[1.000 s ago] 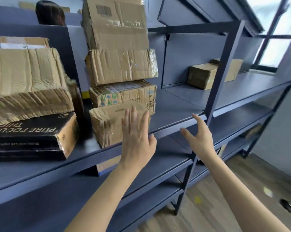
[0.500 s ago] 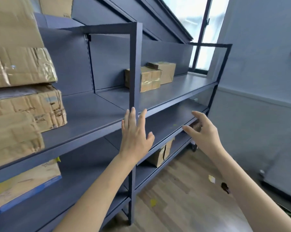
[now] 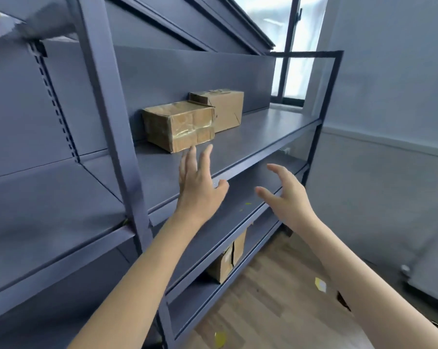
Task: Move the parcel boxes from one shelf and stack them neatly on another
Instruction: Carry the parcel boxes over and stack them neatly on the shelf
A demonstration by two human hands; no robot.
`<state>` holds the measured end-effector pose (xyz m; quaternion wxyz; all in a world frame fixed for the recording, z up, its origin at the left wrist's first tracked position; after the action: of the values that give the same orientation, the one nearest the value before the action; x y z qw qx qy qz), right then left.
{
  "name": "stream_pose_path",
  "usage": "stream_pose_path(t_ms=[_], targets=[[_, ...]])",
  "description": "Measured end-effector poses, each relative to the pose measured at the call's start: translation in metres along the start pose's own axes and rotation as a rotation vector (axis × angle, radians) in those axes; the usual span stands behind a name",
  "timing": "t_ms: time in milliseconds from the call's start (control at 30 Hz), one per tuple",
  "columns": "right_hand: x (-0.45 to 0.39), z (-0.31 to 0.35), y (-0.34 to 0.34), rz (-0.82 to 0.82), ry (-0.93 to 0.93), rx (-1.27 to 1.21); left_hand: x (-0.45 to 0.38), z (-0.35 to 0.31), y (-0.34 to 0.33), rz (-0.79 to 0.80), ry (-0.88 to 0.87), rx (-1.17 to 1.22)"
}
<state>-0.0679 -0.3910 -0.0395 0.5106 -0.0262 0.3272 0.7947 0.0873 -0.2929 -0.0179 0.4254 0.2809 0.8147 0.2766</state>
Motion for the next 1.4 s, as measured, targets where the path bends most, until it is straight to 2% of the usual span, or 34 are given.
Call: stream_pose_path(t_ms=[200,400,533,700,767,933,1033,1133,1233,1300,1400], targets=[[-0.117,-0.046,-0.001,0.037,-0.034,-0.002,-0.124,0.024,-0.044,-0.151,0.135,0.176],[-0.227,-0.076,0.009,-0.003,0.023,0.039,-0.228,0.046,-0.062,-0.251,0.22,0.108],[-0.284,-0.107,0.002,-0.045,0.007,0.0,-0.275,0.056,-0.077,-0.256,0.191,0.039],[-0.37,-0.139,-0.017,-0.012,0.041,-0.09,-0.34,0.058,-0.096,-0.289,0.155,-0.087],[-0.41,-0.15,-0.023,-0.001,0.068,-0.132,-0.372,0.066,-0.109,-0.273,0.196,-0.129],[-0.518,-0.172,-0.036,0.07,0.069,-0.212,-0.437,0.107,-0.151,-0.069,0.529,-0.201],[-0.587,-0.17,-0.045,0.096,0.085,-0.29,-0.467,0.127,-0.166,-0.007,0.66,-0.253],[-0.645,-0.177,-0.075,0.191,-0.058,-0.399,-0.483,0.143,-0.176,0.014,0.75,-0.2],[-0.67,-0.186,-0.114,0.278,-0.179,-0.522,-0.485,0.141,-0.184,-0.06,0.738,-0.142],[-0.67,-0.195,-0.12,0.251,-0.202,-0.615,-0.48,0.13,-0.187,-0.136,0.705,-0.111],[-0.661,-0.201,-0.095,0.157,-0.145,-0.77,-0.474,0.103,-0.178,-0.239,0.598,-0.087]])
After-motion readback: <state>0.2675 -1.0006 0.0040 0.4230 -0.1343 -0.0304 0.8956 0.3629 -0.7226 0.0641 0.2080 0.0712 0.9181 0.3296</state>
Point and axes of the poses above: each hand's wrist, its own x-axis away from the middle knuckle, its own y-axis out of the back of the hand, z = x × y, the point moved 10 cm from there along -x, towards the middle knuckle, and after that the axes turned 9 degrees about -x, right-handed, at the moved point
